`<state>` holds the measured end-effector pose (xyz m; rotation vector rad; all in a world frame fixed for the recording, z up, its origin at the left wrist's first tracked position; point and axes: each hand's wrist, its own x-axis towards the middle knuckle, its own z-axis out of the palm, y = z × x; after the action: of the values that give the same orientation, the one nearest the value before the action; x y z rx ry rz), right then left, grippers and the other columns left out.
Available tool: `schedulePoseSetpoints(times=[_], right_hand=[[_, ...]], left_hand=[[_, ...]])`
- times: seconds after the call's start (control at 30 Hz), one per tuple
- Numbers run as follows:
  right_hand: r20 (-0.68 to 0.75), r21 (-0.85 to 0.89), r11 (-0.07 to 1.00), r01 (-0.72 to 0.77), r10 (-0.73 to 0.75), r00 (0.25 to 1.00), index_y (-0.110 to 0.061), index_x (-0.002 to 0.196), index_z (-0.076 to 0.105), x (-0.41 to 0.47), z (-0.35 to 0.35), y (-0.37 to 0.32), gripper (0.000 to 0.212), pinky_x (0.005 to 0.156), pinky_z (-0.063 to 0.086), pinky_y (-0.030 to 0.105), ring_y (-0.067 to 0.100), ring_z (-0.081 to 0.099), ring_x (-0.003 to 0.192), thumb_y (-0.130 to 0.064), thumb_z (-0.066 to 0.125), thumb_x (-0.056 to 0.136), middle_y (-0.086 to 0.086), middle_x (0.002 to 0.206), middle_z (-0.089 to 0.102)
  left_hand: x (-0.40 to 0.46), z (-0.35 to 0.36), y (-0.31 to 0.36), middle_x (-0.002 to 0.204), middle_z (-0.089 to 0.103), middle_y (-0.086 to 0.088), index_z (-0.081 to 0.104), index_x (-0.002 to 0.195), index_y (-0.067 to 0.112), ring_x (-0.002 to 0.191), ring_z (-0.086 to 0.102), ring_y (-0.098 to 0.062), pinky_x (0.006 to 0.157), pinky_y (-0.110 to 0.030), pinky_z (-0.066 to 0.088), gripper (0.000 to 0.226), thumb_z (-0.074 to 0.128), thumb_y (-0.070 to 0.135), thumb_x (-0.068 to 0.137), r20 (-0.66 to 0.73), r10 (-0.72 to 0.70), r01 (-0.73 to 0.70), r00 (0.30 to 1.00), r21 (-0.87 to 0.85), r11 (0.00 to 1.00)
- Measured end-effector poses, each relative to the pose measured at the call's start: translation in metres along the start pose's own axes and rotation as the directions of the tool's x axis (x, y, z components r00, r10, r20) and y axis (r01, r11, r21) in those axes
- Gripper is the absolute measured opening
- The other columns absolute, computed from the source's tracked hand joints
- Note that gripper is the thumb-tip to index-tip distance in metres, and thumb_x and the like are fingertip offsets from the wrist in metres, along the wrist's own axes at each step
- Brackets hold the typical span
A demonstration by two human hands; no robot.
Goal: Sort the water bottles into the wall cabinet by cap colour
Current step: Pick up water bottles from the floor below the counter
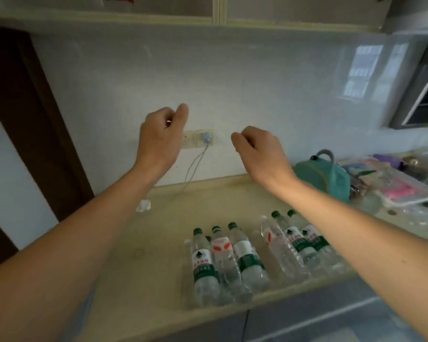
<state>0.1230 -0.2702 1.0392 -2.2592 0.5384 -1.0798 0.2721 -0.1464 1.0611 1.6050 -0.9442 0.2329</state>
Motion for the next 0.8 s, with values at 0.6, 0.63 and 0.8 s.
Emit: schedulePoseSetpoints(times=[0.6,0.63,0.8], right_hand=[[0.174,-0.111,0.807,-0.58,0.59,0.789,-0.025,0.102,0.065,-0.319,0.043,0.145,0.021,0.072,0.055,0.032,0.014,0.067,0.077,-0.039,0.05,0.101,-0.007,0.083,0.07],[0.183,-0.134,0.789,-0.6,0.615,0.767,-0.026,0.103,0.065,-0.335,0.043,0.159,0.02,0.067,0.051,0.022,0.011,0.066,0.078,-0.039,0.05,0.101,-0.009,0.084,0.069],[0.232,-0.188,0.688,-0.701,0.725,0.649,-0.027,0.106,0.062,-0.407,0.042,0.232,0.016,0.049,0.039,0.003,-0.001,0.054,0.066,-0.036,0.049,0.103,-0.018,0.084,0.062]], left_hand=[[-0.309,0.086,-0.127,0.075,0.068,-0.004,0.062,0.086,0.011,0.063,0.068,-0.022,0.054,-0.03,0.055,0.037,0.05,0.041,0.104,0.634,-0.397,0.503,0.664,0.015,0.864],[-0.325,0.092,-0.134,0.078,0.069,-0.004,0.062,0.086,0.013,0.066,0.069,-0.022,0.057,-0.031,0.056,0.036,0.049,0.041,0.103,0.645,-0.416,0.512,0.641,0.044,0.858],[-0.399,0.136,-0.176,0.082,0.07,0.0,0.063,0.086,0.021,0.073,0.071,-0.019,0.072,-0.042,0.061,0.03,0.049,0.04,0.104,0.636,-0.516,0.543,0.574,0.176,0.821]])
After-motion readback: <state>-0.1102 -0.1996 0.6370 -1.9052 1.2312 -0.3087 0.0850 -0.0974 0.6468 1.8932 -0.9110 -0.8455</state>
